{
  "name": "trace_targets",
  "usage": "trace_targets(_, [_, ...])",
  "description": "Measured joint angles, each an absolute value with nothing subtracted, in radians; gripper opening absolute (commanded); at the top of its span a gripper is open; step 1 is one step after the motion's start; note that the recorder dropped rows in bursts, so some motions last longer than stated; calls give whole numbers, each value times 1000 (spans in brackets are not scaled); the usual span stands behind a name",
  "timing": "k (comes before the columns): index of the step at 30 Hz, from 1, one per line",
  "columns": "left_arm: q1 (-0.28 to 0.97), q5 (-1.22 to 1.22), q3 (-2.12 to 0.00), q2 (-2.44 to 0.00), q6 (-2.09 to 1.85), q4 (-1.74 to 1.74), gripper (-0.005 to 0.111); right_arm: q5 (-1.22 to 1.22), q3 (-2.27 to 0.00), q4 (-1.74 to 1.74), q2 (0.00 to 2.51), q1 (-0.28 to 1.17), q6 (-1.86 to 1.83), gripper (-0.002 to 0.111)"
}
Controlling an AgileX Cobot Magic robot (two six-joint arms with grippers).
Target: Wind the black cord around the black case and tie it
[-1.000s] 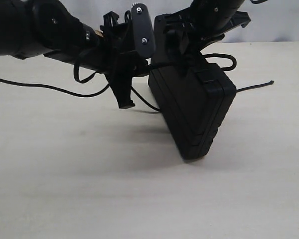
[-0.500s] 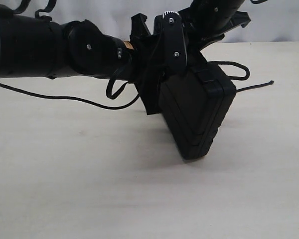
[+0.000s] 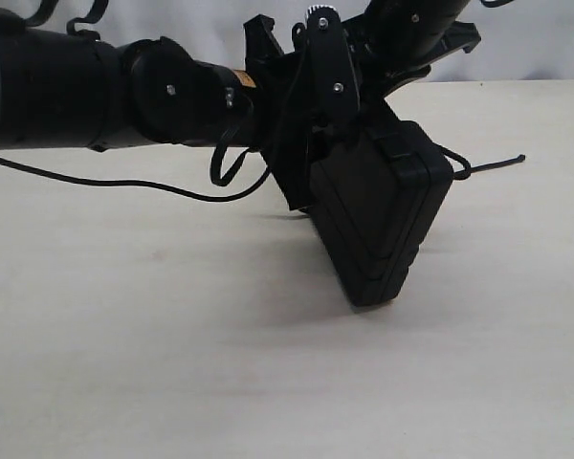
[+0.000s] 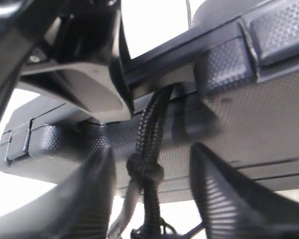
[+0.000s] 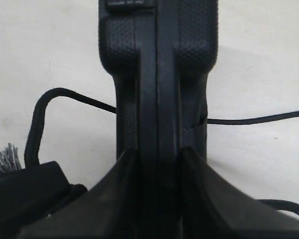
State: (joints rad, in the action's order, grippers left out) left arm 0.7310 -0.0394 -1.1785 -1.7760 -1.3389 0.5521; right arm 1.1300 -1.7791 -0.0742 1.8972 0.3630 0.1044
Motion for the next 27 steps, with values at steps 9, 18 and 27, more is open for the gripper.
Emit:
trace_targets(9, [724,-120,-1179,-1747,-1339,435,50,1130,-1779,-74,1897,363,104,4])
trace_targets(18, [674,-179,-1179,-1747,-1339,428,22,1130,-1779,-74,1897,363,104,4])
trace_targets(27, [676,-141,-1179,-1747,-1339,449,0,1130,-1779,-74,1897,363,104,4])
